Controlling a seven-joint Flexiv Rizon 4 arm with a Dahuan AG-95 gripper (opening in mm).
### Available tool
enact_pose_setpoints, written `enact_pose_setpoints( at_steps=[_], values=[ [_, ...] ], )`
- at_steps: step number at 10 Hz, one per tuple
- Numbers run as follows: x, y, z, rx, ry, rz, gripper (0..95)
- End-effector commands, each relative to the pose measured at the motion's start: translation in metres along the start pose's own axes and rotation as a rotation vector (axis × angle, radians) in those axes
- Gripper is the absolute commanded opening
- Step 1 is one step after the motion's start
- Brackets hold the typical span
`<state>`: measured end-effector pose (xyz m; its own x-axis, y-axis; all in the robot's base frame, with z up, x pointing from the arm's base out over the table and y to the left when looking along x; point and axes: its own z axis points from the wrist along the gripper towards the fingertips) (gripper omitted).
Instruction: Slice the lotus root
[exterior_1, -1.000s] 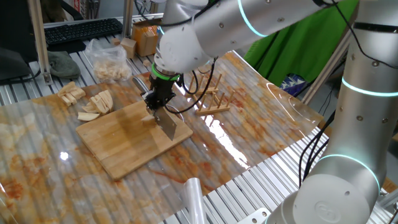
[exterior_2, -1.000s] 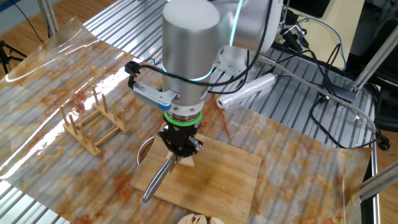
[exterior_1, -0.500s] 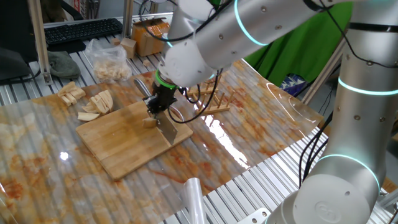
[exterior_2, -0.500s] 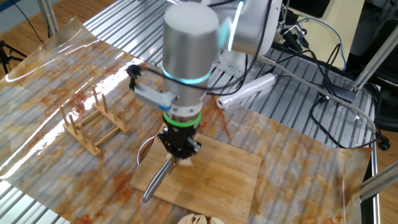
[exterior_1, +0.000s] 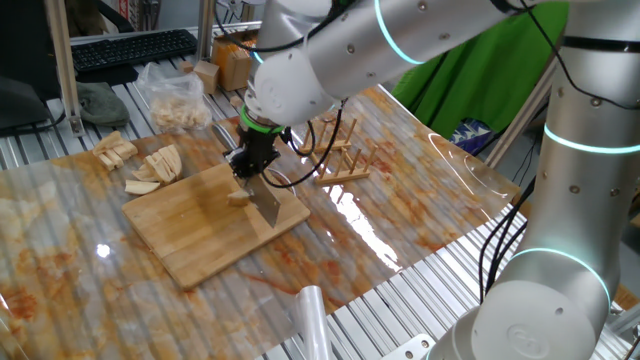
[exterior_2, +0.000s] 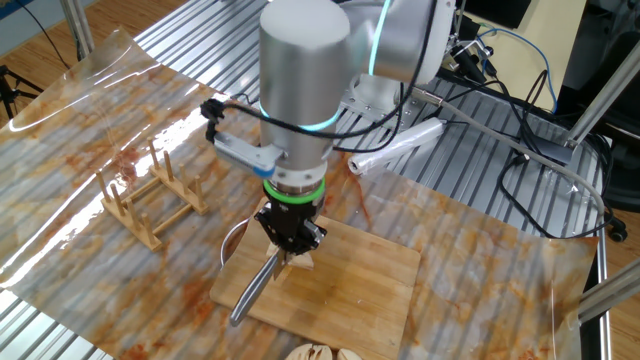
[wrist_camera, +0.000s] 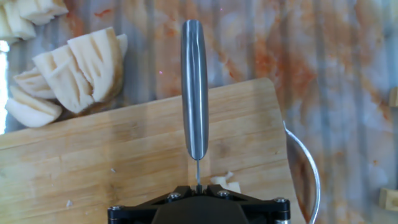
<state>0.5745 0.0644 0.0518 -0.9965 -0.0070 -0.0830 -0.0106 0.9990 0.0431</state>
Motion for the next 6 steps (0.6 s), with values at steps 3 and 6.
enact_pose_setpoints(
  at_steps=[3, 6],
  values=[
    [0.001, 0.001, -0.022, 0.008, 0.023, -0.011, 0.0],
    [0.005, 0.005, -0.026, -0.006, 0.029, 0.0, 0.0]
  ],
)
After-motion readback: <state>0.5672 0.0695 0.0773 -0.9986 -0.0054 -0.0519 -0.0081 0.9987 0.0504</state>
